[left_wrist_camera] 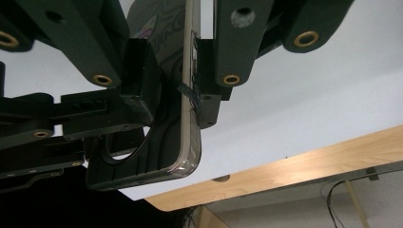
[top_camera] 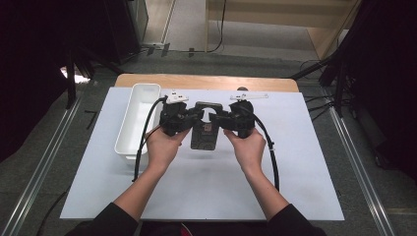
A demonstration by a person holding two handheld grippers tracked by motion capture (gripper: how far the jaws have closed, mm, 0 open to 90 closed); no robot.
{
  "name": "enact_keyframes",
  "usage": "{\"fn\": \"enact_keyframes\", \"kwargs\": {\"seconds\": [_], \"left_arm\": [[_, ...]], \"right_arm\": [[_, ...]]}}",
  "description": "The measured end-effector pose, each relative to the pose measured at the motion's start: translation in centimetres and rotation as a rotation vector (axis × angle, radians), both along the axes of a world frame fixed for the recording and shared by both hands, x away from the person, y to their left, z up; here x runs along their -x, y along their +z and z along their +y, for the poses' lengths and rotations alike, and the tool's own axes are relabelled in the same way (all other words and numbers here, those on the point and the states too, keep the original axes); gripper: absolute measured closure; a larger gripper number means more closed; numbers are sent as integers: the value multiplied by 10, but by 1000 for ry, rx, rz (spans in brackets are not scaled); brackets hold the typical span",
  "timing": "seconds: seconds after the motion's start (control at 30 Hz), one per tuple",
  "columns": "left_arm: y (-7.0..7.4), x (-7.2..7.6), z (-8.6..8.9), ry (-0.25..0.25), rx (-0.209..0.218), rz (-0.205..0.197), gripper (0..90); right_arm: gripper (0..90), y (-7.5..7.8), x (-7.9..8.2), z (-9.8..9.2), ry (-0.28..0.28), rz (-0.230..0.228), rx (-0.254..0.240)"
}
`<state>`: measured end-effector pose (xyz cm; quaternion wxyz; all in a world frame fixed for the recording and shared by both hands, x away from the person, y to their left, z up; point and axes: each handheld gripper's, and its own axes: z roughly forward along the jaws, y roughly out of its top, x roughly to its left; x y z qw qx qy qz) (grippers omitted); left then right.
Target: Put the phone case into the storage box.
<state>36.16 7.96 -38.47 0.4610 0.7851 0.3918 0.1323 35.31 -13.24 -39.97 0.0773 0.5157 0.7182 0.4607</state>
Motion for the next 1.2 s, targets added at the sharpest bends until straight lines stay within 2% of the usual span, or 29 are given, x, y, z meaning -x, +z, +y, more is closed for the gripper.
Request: {"fn": "enact_keyframes", "kwargs": {"seconds": [0.1,0.43,0.67,0.9,1.03,1.2], "left_arm": [[0,0,0,-1,-1,1,730],[0,-2,1,-4,0,14,730],[1,-2,2,-3,9,20,730],[3,-3,3,-12,17,30,730],[4,-3,4,-25,15,34,730],[5,-3,5,-34,15,40,730]], "right_arm": [[439,0,1,-4,14,4,-24],[368,1,8,-12,69,-6,-33],[341,1,13,-13,103,-7,-23],[320,-2,13,-18,133,22,-61],[306,-2,13,-21,131,20,-37],[304,-4,14,-25,136,31,-40]]}}
